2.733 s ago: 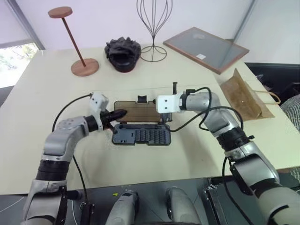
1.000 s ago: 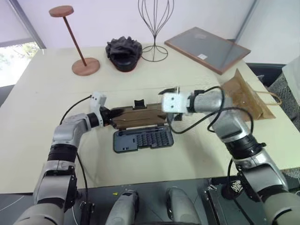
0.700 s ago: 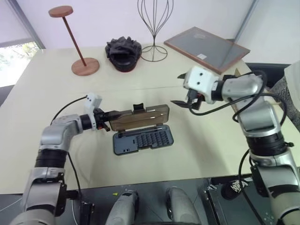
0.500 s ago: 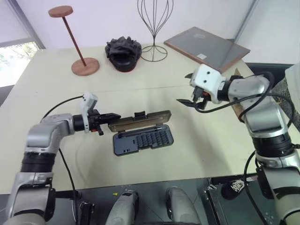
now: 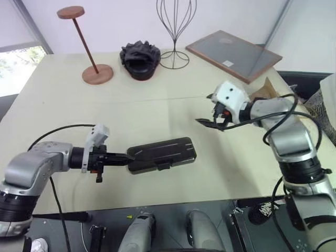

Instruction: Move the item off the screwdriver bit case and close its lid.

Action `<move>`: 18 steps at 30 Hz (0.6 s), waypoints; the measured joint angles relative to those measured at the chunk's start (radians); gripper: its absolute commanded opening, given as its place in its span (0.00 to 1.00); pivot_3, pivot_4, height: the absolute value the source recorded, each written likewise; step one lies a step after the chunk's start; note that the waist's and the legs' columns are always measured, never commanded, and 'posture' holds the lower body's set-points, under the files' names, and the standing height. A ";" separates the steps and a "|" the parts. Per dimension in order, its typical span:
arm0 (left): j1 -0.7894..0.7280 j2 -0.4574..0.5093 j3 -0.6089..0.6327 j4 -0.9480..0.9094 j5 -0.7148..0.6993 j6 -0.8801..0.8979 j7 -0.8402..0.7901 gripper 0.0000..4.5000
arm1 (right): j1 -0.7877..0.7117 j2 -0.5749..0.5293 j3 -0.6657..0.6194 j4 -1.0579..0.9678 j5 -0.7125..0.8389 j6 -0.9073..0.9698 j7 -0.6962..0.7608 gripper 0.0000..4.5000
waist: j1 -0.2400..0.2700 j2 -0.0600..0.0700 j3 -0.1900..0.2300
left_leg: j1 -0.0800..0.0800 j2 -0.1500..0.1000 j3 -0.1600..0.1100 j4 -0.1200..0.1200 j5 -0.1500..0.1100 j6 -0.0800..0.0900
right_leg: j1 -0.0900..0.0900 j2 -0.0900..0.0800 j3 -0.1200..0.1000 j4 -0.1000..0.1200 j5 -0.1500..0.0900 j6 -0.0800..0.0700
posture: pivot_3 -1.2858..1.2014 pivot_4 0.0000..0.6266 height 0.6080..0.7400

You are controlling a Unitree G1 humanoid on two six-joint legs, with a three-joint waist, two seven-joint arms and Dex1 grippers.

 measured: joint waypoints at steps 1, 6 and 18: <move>0.001 -0.001 -0.012 0.001 0.006 -0.007 0.000 0.00 | 0.000 0.004 0.000 -0.009 0.013 0.024 -0.008 1.00 | 0.002 0.000 0.000 | 0.000 0.000 0.000 0.000 0.000 0.000 | 0.000 0.000 0.000 0.000 0.000 0.000 | 0.52 0.24 1.00; -0.143 -0.047 -0.024 0.109 0.011 -0.025 0.030 0.00 | -0.001 0.028 -0.016 -0.060 0.100 0.165 -0.027 1.00 | 0.023 -0.001 0.000 | -0.001 0.000 -0.001 0.001 0.000 0.000 | 0.000 0.000 -0.001 0.000 0.000 0.000 | 0.52 0.24 1.00; -0.475 -0.164 -0.179 0.507 0.204 -0.249 -0.055 0.00 | 0.089 0.104 -0.091 -0.344 0.483 0.660 -0.039 0.00 | 0.018 -0.001 0.000 | -0.001 -0.001 0.000 0.001 -0.001 0.001 | 0.000 0.000 -0.001 0.000 0.000 0.001 | 0.52 0.24 1.00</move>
